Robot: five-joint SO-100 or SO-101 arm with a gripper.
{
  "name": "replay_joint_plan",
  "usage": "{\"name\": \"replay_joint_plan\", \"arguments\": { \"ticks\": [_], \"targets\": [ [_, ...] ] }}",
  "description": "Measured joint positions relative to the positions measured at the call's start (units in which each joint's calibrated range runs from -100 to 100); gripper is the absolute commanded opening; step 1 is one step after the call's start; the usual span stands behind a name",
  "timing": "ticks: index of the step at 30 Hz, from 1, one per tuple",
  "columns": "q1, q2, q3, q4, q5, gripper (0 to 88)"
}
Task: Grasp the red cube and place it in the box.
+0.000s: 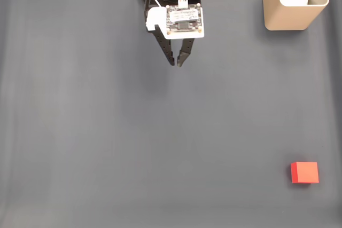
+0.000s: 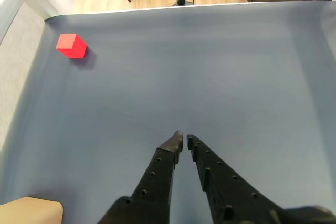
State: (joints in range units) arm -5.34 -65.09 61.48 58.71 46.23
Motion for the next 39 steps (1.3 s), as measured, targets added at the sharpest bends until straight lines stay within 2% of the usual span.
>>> {"name": "replay_joint_plan", "arguments": {
  "ticks": [20, 39],
  "targets": [
    [-9.79, 16.24, -20.98, 8.91, 5.42, 0.1],
    [-15.88, 32.31, -37.79, 12.17, 5.71, 0.0]
  ]
}}
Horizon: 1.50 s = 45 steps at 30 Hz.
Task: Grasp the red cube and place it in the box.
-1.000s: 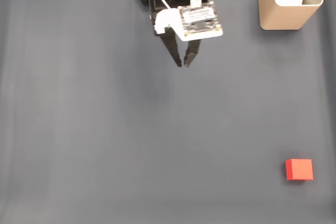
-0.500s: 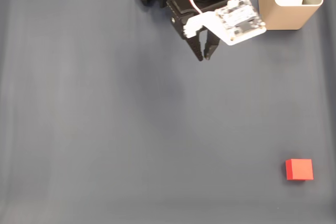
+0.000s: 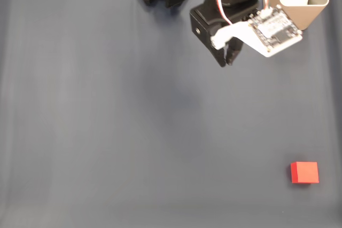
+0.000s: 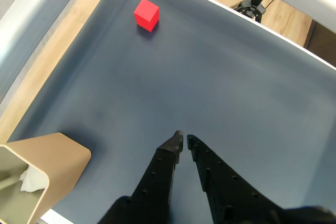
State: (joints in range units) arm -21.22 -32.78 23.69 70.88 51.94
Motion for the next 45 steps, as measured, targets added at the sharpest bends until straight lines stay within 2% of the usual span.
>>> {"name": "replay_joint_plan", "arguments": {
  "ticks": [24, 35, 41, 45],
  "targets": [
    [-2.0, 36.13, -34.45, -2.55, -2.3, 1.9],
    [-2.0, 46.98, -43.67, -6.84, -3.81, 11.3],
    [-2.0, 50.54, -44.58, -10.02, -5.18, 18.7],
    [-2.0, 52.45, -44.58, -13.37, -5.76, 20.3]
  ]
}}
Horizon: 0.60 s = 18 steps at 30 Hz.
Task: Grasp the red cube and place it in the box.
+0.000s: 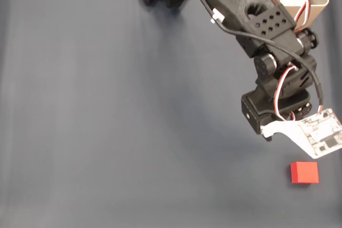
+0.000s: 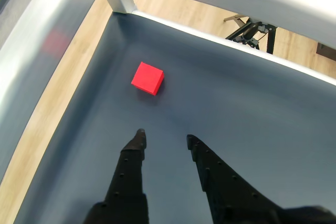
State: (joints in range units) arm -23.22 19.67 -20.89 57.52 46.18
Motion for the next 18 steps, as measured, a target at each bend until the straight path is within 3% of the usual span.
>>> {"name": "replay_joint_plan", "arguments": {
  "ticks": [18],
  "targets": [
    [0.0, 14.85, -12.84, -7.8, 2.2, 26.3]
  ]
}}
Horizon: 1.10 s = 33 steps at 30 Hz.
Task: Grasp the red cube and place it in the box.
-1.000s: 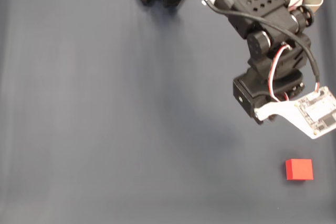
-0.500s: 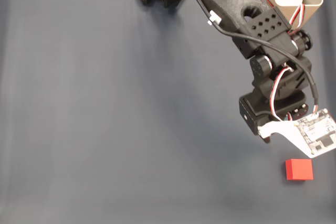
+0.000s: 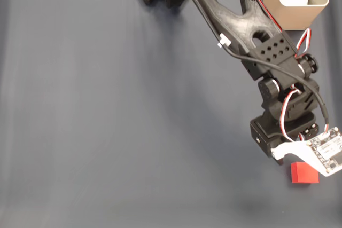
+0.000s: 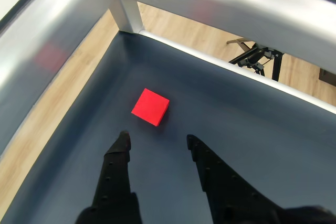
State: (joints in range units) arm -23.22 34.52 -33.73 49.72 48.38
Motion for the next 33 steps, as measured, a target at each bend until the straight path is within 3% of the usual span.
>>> {"name": "replay_joint_plan", "arguments": {
  "ticks": [33],
  "targets": [
    [-1.11, 16.59, -16.18, -5.57, 1.07, 33.9]
  ]
}}
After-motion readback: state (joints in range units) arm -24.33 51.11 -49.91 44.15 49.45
